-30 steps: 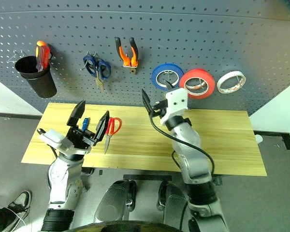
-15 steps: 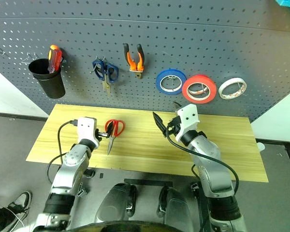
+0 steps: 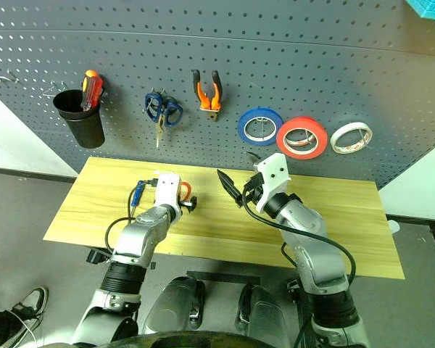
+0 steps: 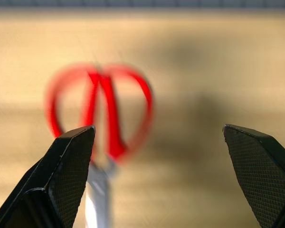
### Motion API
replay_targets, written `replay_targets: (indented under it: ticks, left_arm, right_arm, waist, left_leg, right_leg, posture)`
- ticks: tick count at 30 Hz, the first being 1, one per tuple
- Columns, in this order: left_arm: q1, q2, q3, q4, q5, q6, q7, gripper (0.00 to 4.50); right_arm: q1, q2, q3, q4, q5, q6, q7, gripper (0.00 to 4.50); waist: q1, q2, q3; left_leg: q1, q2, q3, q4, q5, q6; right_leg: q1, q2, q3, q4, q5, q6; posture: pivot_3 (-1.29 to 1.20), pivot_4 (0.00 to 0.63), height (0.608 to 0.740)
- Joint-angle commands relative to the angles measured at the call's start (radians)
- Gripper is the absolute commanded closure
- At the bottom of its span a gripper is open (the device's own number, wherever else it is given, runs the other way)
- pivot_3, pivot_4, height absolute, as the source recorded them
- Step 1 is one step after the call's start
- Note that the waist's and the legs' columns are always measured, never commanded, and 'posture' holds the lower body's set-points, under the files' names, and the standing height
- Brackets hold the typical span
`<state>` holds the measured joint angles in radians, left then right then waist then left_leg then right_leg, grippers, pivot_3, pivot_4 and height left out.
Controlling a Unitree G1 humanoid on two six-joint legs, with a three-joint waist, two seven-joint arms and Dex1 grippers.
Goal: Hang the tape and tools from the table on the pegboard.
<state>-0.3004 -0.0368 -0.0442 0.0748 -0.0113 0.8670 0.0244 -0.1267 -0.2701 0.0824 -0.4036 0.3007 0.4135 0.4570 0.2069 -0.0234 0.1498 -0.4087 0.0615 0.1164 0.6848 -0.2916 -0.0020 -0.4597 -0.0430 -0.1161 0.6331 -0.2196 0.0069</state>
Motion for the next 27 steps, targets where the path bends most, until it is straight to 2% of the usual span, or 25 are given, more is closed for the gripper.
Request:
replay_targets:
  ticks: [1, 6, 17, 27]
  left_arm:
    - [-0.016, -0.014, 0.042, -0.021, 0.001, 0.086, 0.041, 0.0]
    - [-0.05, -0.023, 0.099, -0.013, 0.0, 0.178, 0.082, 0.0]
    - [-0.146, 0.024, 0.162, 0.158, -0.046, 0.207, 0.03, 0.0]
    - [-0.236, 0.054, 0.163, 0.316, -0.051, 0.175, 0.01, 0.0]
  right_arm:
    - [-0.003, -0.015, 0.003, -0.06, 0.027, 0.017, 0.02, 0.03]
    - [0.012, -0.035, 0.011, -0.058, 0.014, 0.014, 0.026, 0.03]
    - [0.041, -0.047, 0.005, -0.108, 0.037, 0.042, 0.022, 0.03]
    - [0.087, -0.194, 0.053, -0.203, 0.073, 0.148, 0.131, 0.03]
  waist:
    - [0.001, 0.0, -0.005]
    - [0.002, -0.001, -0.014]
    - [0.001, -0.002, -0.015]
    - [0.0, -0.002, -0.015]
  left_leg:
    - [0.0, 0.0, -0.001, 0.0, 0.0, 0.0]
    - [0.001, 0.001, -0.003, 0.0, 0.0, 0.0]
    - [0.001, 0.0, -0.003, 0.001, 0.0, 0.0]
    - [0.001, -0.001, -0.004, 0.001, 0.0, 0.0]
  right_leg:
    - [0.0, 0.0, 0.0, 0.0, 0.0, 0.0]
    - [0.002, -0.001, -0.001, 0.001, 0.0, -0.001]
    - [0.003, -0.002, -0.001, 0.001, 0.002, -0.004]
    - [0.003, -0.002, -0.001, 0.001, 0.002, -0.004]
  posture:
    - [0.34, 0.071, 0.718]
    - [0.33, 0.073, 0.718]
    - [0.32, 0.103, 0.718]
    - [0.3, 0.124, 0.718]
